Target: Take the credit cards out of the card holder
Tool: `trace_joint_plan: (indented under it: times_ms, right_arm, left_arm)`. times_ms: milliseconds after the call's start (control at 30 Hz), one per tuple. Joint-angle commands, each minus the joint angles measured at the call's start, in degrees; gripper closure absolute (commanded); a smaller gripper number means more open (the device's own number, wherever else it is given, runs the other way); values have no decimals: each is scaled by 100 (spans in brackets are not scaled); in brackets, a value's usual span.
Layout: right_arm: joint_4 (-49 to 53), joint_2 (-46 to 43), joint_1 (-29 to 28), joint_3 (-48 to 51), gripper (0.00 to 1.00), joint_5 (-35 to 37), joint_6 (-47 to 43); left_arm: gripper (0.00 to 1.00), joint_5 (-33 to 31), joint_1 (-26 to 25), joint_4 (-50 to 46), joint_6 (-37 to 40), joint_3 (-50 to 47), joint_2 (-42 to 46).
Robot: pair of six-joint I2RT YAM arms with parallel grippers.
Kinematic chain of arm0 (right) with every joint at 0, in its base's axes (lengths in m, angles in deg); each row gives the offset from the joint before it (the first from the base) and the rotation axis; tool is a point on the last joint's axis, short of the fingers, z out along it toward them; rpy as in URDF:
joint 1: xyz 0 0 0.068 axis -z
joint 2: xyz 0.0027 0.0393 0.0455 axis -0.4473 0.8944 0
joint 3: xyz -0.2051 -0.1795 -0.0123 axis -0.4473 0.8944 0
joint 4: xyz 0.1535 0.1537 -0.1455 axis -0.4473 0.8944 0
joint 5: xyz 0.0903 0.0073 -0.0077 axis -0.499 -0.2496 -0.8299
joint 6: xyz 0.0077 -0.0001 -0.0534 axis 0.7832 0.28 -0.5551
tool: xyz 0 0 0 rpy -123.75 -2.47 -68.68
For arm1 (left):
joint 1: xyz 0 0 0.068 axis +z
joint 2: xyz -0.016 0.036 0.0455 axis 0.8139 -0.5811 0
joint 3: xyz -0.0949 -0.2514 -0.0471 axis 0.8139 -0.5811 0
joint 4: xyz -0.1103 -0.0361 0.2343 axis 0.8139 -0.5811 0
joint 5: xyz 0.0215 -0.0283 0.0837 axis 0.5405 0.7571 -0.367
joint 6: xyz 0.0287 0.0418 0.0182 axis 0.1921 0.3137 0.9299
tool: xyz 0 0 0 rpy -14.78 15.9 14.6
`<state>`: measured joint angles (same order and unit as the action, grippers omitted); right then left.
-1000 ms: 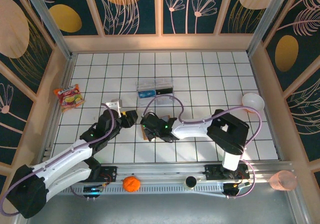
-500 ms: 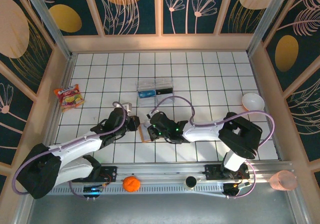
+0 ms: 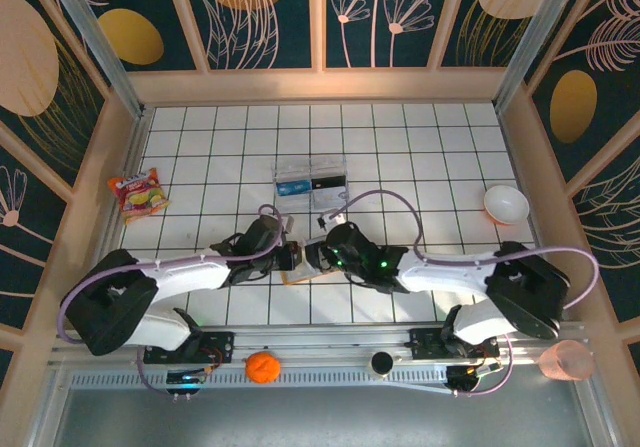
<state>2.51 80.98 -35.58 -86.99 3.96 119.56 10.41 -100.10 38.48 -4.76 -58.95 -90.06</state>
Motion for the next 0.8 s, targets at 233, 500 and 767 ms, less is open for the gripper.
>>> trace_joint_plan:
  times_ms: [233,500,767]
  right_arm:
    - [744,-1268,376,585,67,791,487]
    - [647,-1439,635,776,67,79,463]
    - [221,-225,825,45,70,-1989,-207]
  left_arm:
    - [99,878,-628,322,-23,1048,-1611]
    - [82,136,-566,505,-219,886,-760]
    - [75,-424,251,28,-546,-185,924]
